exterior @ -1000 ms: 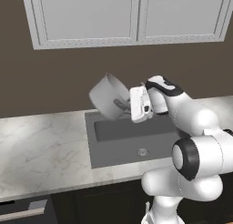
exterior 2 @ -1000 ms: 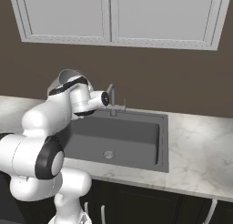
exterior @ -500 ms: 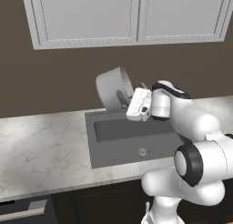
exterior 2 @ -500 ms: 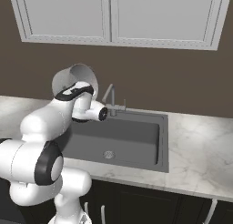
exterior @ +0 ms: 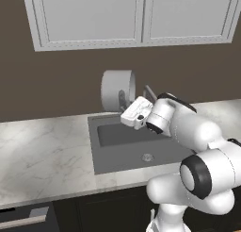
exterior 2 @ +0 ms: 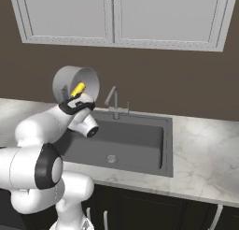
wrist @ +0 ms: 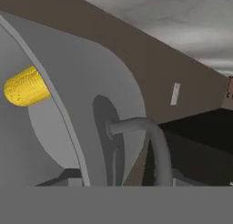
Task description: Dump the corn from the pot into the sink. Then turn on the water and wash the corn. Then turn off the water and put the corn back in the pot.
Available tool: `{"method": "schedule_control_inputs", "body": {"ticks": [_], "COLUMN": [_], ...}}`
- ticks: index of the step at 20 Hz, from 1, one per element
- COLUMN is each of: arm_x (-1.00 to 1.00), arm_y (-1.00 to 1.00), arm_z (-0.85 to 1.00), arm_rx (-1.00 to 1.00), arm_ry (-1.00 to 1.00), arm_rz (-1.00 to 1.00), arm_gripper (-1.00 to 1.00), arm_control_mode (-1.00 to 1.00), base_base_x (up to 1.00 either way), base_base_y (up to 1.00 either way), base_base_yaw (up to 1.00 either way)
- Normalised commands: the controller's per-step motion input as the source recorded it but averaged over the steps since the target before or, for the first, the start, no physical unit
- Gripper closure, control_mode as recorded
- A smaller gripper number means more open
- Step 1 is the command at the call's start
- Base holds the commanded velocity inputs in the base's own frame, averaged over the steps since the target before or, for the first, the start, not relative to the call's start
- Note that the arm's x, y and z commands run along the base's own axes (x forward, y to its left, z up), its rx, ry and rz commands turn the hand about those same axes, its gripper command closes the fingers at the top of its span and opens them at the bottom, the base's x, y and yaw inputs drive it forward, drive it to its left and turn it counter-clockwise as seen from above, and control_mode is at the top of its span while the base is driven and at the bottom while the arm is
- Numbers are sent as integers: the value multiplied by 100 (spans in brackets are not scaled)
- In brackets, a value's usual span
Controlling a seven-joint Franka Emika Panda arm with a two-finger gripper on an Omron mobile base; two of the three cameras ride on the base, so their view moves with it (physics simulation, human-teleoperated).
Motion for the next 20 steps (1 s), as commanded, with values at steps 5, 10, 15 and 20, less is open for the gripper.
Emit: {"method": "schedule_control_inputs", "body": {"ticks": [5, 10, 15, 20], "arm_x": [22, 49, 26, 1], "arm_y": [-15, -8, 0, 0], "arm_z": [27, 18, 10, 27], "arm_rx": [32, 24, 3, 14], "arm_ry": [15, 19, 5, -2], "arm_rz": [-8, -8, -2, 1], "arm_gripper": [100, 100, 100, 100], "arm_control_mode": [-100, -100, -100, -100], "base_base_x": [0, 0, 0, 0], "base_base_y": [0, 0, 0, 0], "base_base_yaw": [0, 0, 0, 0]}}
